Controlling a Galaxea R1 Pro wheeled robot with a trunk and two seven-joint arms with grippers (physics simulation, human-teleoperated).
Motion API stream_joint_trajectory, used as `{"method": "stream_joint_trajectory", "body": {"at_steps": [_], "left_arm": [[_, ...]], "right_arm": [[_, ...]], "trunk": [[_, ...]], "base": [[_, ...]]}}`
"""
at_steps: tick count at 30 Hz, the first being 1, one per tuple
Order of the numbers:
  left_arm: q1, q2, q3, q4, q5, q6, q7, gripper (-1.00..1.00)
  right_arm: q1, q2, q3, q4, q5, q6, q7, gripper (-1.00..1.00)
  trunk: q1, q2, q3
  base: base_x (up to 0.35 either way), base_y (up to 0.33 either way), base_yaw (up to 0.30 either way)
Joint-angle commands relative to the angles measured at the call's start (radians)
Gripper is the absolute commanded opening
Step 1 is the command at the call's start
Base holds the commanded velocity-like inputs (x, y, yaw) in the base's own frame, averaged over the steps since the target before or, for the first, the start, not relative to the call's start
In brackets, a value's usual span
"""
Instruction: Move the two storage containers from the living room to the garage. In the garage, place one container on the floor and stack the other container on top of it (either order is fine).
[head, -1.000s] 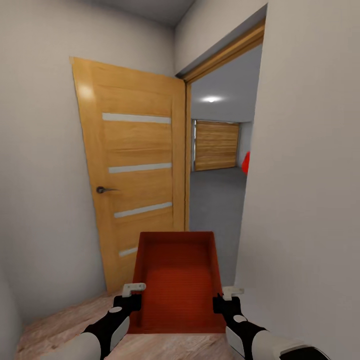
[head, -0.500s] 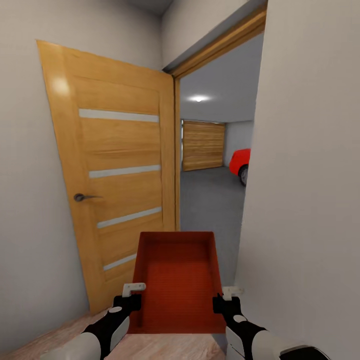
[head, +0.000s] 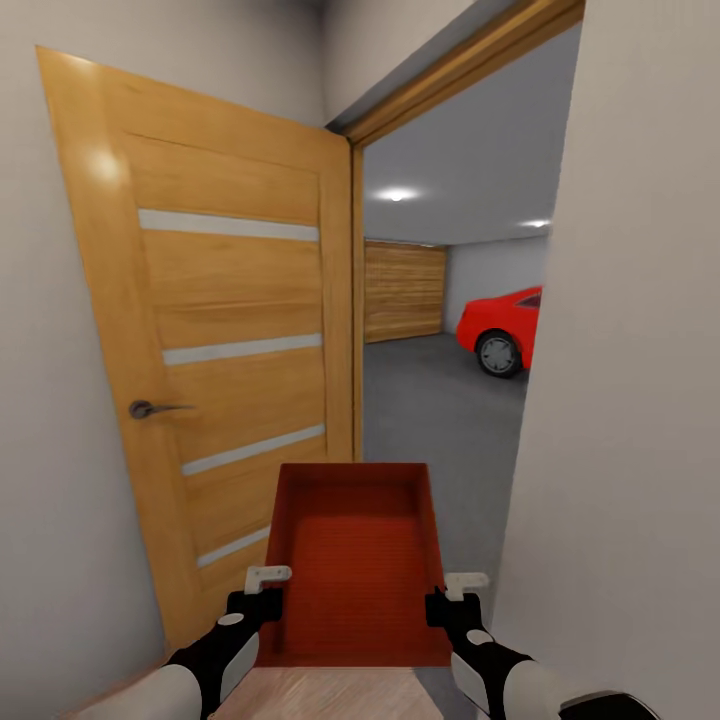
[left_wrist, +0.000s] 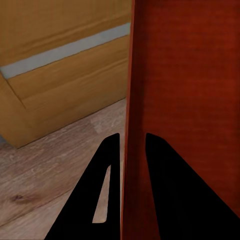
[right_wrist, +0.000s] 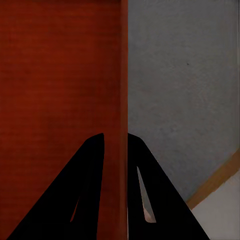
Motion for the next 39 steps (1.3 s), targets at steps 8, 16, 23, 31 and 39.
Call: {"method": "stream_joint_trajectory", "body": {"at_steps": [8,16,23,31,39], "left_arm": [[-0.001,0.097,0.046,0.0,0.044,-0.003,0.012,-1.0],[-0.001,0.099,0.047,0.0,0.045,-0.003,0.013,-1.0],[-0.001,0.1,0.046,0.0,0.045,-0.003,0.012,-1.0],[-0.001,0.1,0.047,0.0,0.045,-0.003,0.012,-1.0],[-0.001,0.1,0.047,0.001,0.045,-0.003,0.012,-1.0]], "right_arm": [[-0.001,-0.001,-0.021,0.002,-0.016,-0.008,-0.001,-1.0],[-0.001,-0.001,-0.021,0.002,-0.016,-0.008,-0.001,-1.0],[-0.001,-0.001,-0.021,0.002,-0.016,-0.007,-0.001,-1.0],[-0.001,-0.001,-0.021,0.002,-0.016,-0.008,-0.001,-1.0],[-0.001,-0.001,-0.021,0.002,-0.016,-0.007,-0.001,-1.0]], "trunk": [[0.001,-0.001,-0.001],[0.001,-0.001,-0.001],[0.001,-0.001,-0.001],[0.001,-0.001,-0.001],[0.001,-0.001,-0.001]], "base": [[0.298,0.155,-0.211],[0.28,0.211,-0.118],[0.271,0.22,-0.139],[0.264,0.223,-0.272],[0.248,0.234,-0.278]]}}
